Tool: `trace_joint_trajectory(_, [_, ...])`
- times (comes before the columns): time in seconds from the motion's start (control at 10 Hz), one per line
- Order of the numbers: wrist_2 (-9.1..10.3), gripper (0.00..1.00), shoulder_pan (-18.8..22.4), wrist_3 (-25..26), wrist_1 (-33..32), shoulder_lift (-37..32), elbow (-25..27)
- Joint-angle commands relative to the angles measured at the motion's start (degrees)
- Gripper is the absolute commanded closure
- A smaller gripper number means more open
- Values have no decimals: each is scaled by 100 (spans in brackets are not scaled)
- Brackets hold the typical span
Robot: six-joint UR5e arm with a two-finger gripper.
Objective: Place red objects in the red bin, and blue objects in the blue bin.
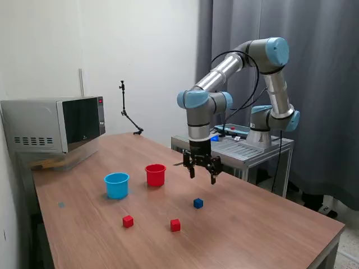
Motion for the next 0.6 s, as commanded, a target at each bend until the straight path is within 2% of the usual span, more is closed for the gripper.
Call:
trace_joint_trajectory(0.0, [393,0,278,49,-189,35,381])
trace_joint_trajectory(0.2, [376,0,323,58,-347,62,311])
trace_joint_trajectory(0.5, [340,0,332,672,-566,342,223])
